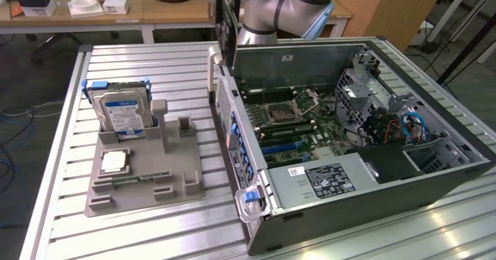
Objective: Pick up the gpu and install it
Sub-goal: 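Pick up the gpu and move the gpu toward the slot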
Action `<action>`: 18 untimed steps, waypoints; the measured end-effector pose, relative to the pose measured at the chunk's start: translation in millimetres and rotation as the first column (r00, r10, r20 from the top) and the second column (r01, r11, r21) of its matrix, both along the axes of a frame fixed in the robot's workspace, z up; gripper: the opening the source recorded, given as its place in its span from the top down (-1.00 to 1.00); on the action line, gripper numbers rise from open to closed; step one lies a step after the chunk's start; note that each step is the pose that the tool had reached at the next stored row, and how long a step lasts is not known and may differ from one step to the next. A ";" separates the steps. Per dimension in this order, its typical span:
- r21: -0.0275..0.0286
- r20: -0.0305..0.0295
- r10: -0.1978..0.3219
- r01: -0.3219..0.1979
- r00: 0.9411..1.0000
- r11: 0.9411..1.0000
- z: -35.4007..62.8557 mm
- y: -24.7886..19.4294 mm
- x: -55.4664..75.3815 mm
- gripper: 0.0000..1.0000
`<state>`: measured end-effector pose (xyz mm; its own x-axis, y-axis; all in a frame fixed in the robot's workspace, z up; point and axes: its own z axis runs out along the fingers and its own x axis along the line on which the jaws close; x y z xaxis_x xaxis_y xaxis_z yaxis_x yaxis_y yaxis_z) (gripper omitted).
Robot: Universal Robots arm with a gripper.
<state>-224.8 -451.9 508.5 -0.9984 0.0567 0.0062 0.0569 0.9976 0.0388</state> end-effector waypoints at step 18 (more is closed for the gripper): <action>0.000 -0.001 0.016 -0.016 1.000 1.000 -0.1 0.0 50.8 0.48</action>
<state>-174.0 -451.9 508.4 -0.9991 0.0408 0.0072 0.0411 0.9984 0.0389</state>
